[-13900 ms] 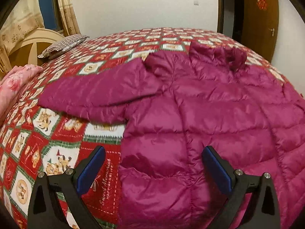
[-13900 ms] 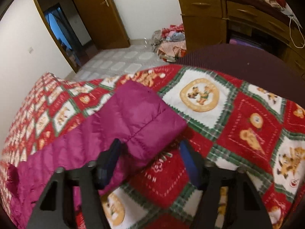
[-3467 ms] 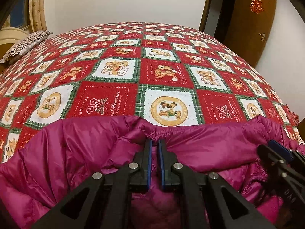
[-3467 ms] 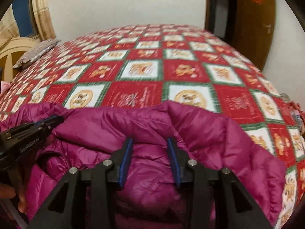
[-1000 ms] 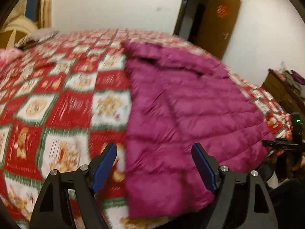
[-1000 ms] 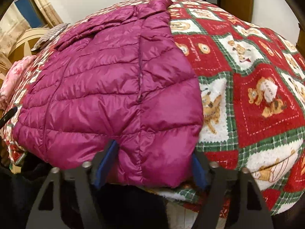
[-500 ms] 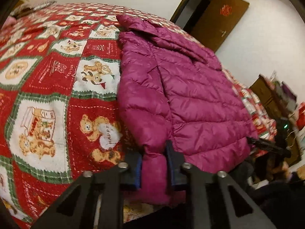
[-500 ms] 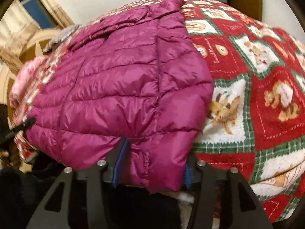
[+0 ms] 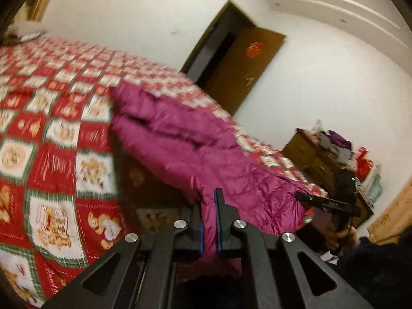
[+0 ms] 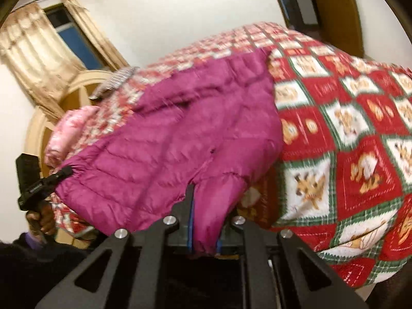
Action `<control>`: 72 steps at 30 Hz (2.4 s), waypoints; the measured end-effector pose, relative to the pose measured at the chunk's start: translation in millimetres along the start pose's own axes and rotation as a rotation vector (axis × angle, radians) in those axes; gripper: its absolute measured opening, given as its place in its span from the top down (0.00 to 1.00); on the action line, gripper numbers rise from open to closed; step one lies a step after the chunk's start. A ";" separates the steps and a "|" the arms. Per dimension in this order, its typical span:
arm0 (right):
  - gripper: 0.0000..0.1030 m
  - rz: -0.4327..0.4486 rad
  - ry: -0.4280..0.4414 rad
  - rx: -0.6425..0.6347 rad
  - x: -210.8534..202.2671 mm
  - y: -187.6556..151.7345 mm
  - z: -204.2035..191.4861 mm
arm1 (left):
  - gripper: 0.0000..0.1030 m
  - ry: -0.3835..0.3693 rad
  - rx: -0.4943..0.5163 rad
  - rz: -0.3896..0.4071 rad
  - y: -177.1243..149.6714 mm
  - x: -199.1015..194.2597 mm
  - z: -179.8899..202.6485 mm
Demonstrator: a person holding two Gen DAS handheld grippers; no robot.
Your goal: Fold large clothes
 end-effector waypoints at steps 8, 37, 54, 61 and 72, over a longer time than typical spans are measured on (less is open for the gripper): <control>0.85 0.131 0.085 0.021 -67.4 14.2 -14.4 | 0.94 -0.123 0.108 0.074 20.3 -54.4 50.2; 0.80 -0.015 -0.191 0.197 205.9 196.0 40.9 | 0.93 0.493 -0.239 -0.052 145.2 167.2 -202.1; 0.19 0.111 -0.133 0.234 178.8 211.9 46.9 | 0.88 0.273 -0.408 0.048 187.7 118.3 -215.2; 0.36 0.101 -0.247 -0.043 151.4 221.9 -5.0 | 0.53 0.462 -0.281 0.061 210.8 130.5 -186.1; 0.54 -0.020 -0.447 -0.250 290.3 217.4 -44.4 | 0.53 0.616 -0.029 -0.186 163.5 287.5 -162.6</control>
Point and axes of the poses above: each gripper's, at about its wrist camera, not at the fingertips, and x roughly the way its jaws point, z to its right, y to its top, the point moved 3 cm from there along x, roughly the way its jaws point, and after that the axes turned 8 degrees about -y, right-handed, at the moved point
